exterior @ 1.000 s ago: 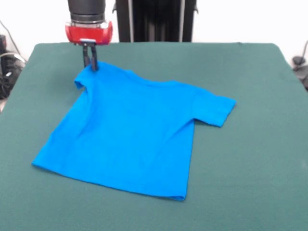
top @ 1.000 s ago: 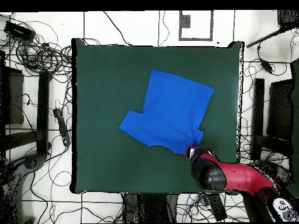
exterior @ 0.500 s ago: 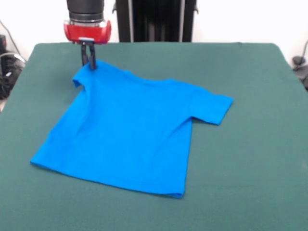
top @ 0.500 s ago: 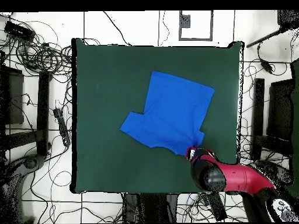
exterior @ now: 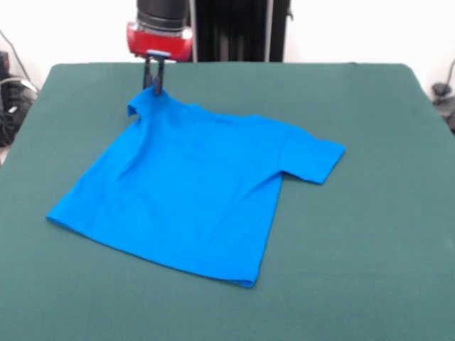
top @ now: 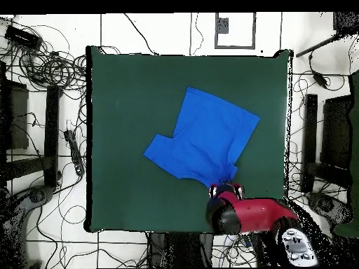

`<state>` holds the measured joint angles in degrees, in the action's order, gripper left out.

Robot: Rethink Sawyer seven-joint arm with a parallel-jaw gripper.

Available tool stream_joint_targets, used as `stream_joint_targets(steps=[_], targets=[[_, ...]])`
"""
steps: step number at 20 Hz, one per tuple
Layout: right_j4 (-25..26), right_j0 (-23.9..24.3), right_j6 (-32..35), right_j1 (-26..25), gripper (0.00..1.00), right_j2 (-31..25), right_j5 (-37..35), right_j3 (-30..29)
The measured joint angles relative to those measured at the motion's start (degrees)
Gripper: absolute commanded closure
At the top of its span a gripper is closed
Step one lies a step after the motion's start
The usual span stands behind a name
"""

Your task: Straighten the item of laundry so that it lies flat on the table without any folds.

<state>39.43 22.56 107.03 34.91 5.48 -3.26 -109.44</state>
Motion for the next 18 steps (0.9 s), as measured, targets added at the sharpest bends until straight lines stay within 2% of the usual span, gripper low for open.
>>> stream_joint_targets(steps=[2, 6, 18], targets=[[-0.4, -4.1, 0.0, -0.2, 1.0, 3.2, 2.1, 0.1], [-2.1, -7.9, 0.0, -0.9, 1.0, 6.8, 5.2, 0.2], [-8.8, -9.0, 0.0, -4.4, 1.0, 12.4, 9.1, 0.2]])
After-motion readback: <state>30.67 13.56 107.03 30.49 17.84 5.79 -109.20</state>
